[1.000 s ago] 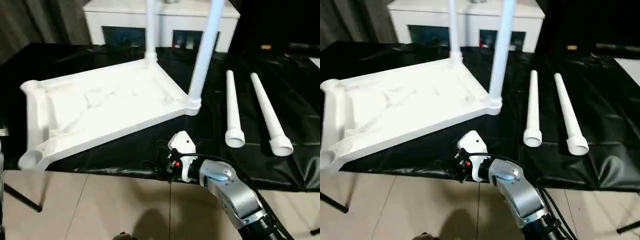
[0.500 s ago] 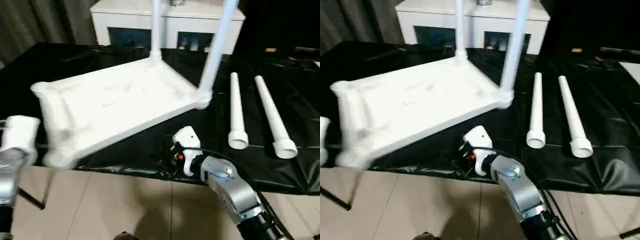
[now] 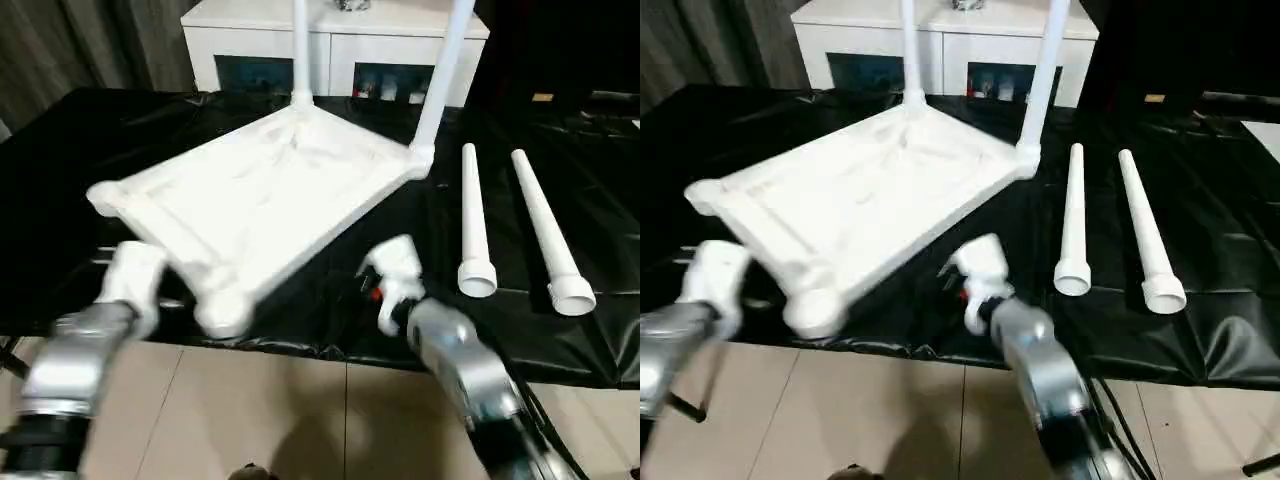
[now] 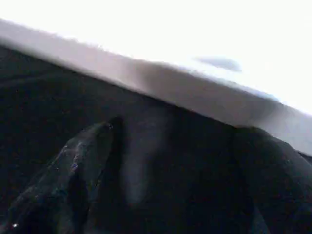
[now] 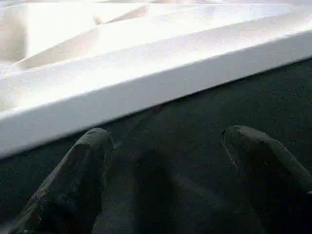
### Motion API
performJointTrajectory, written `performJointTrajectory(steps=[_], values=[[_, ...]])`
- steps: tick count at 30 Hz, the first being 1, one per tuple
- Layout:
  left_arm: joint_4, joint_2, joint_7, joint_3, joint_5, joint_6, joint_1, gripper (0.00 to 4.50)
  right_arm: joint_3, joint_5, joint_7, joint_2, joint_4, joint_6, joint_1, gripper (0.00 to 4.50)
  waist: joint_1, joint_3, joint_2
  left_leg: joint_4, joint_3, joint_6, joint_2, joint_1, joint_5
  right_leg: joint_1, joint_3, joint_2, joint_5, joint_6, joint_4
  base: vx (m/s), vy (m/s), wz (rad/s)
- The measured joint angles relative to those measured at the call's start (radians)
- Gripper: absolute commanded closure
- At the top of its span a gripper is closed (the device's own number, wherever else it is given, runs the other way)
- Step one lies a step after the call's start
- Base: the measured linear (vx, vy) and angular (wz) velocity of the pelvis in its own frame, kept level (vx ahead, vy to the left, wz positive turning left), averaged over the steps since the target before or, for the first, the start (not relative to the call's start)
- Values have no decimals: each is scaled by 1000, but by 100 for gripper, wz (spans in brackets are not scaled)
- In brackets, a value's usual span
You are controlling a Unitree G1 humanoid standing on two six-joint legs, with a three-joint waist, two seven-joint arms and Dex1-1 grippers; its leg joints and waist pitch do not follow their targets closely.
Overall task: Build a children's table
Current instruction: Rotate table base
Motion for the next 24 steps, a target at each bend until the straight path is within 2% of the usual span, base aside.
performJointTrajectory(steps=[9, 14, 18, 21, 24], values=[[-21, -94, -41, -110, -6, -51, -12, 1, -6, 12, 42, 19, 70, -18, -55, 52, -15, 0, -1, -1, 2, 0, 0, -1, 0, 0, 0, 0, -1, 1, -3, 0, 0, 0], [21, -156, -55, -176, 8, -84, -55, 1, -6, 6, 73, -2, 101, -32, -59, 52, -18, 0, -1, -1, 3, 0, 0, -1, 0, 0, 0, -1, 0, 1, -3, 0, 0, 0], [138, -231, -53, -233, 33, -163, -134, 1, -30, 21, 67, -6, 57, -49, -60, 52, -18, 0, 0, -1, 4, 0, 1, -2, 0, 0, 0, -1, 1, 3, -3, 0, 0, 0], [266, -314, -25, -248, 44, -255, -213, 1, -47, 47, 77, -6, -41, -55, -68, 52, -20, 1, 0, -1, 4, 1, 1, -2, 1, 0, 1, -1, 2, 4, -4, 0, 0, 0], [374, -357, 2, -248, 53, -328, -285, 1, -58, 56, 79, -27, -127, -51, -58, 52, -22, 1, 0, -1, 4, 2, 1, -2, 2, -1, 1, -1, 2, 4, -4, 0, 0, 0]])
